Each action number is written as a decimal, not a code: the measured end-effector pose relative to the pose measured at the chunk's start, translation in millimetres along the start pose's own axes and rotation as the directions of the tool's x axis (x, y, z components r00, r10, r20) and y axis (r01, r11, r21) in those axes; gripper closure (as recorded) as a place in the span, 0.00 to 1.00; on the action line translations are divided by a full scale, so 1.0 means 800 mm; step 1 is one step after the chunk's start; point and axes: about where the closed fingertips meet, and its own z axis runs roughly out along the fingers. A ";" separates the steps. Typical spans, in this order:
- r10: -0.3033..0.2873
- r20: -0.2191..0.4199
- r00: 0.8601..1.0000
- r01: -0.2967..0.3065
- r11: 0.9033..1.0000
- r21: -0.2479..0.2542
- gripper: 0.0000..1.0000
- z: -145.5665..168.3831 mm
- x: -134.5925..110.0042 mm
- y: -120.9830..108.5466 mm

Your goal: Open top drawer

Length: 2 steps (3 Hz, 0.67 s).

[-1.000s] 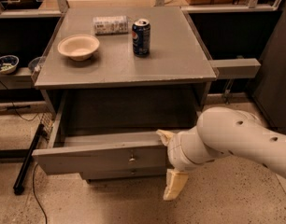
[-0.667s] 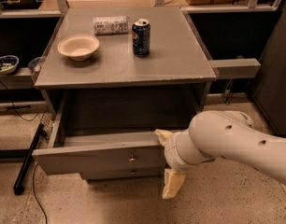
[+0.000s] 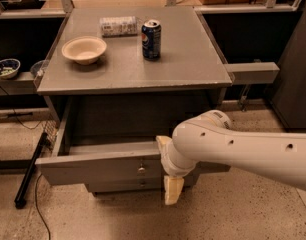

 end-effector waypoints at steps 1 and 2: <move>0.000 0.000 1.000 0.000 1.000 0.000 0.00 0.000 0.000 0.000; 0.000 0.000 1.000 0.000 1.000 0.000 0.00 -0.002 -0.001 0.000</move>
Offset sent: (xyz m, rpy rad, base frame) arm -0.0155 -0.0050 0.0045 0.0366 0.0473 0.0345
